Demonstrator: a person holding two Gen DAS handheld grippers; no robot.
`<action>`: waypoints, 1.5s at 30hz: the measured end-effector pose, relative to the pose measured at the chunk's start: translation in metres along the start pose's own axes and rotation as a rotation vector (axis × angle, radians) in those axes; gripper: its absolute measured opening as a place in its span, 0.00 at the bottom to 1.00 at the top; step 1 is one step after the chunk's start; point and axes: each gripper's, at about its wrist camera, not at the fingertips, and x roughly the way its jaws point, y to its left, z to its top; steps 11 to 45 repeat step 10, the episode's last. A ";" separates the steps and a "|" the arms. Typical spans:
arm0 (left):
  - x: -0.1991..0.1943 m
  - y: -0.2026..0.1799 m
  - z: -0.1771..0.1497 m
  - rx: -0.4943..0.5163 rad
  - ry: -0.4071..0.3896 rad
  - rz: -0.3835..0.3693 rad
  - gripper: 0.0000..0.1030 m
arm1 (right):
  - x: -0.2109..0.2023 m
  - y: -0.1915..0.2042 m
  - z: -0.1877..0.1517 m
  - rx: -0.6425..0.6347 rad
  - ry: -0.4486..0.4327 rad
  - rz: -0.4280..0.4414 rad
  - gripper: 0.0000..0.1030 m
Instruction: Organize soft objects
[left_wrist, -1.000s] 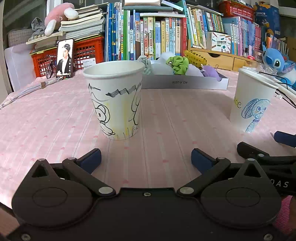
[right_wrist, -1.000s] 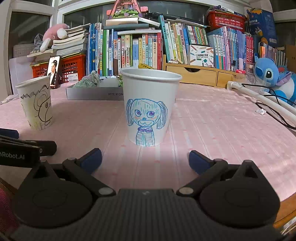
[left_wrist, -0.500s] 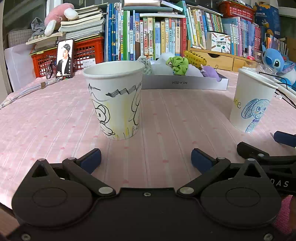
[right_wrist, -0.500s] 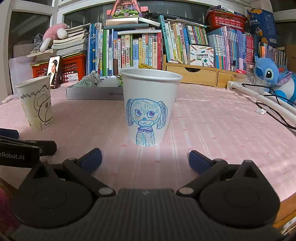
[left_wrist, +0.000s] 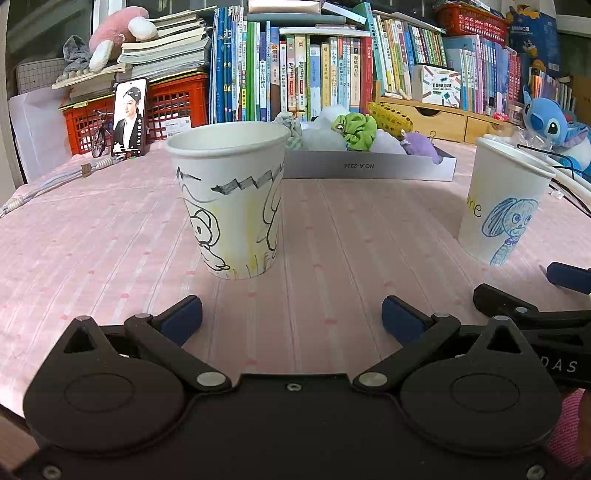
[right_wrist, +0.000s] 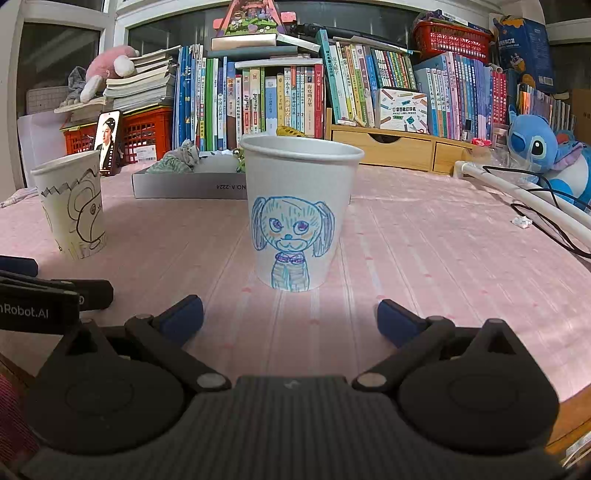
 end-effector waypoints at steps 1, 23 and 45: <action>0.000 0.000 0.000 0.001 0.000 -0.001 1.00 | 0.000 0.000 -0.001 0.000 0.000 0.000 1.00; 0.000 0.000 0.000 0.001 0.000 -0.001 1.00 | 0.000 0.000 -0.001 0.000 0.001 0.000 1.00; 0.000 0.000 0.000 0.001 0.000 -0.001 1.00 | 0.000 0.000 -0.001 0.000 0.001 0.000 1.00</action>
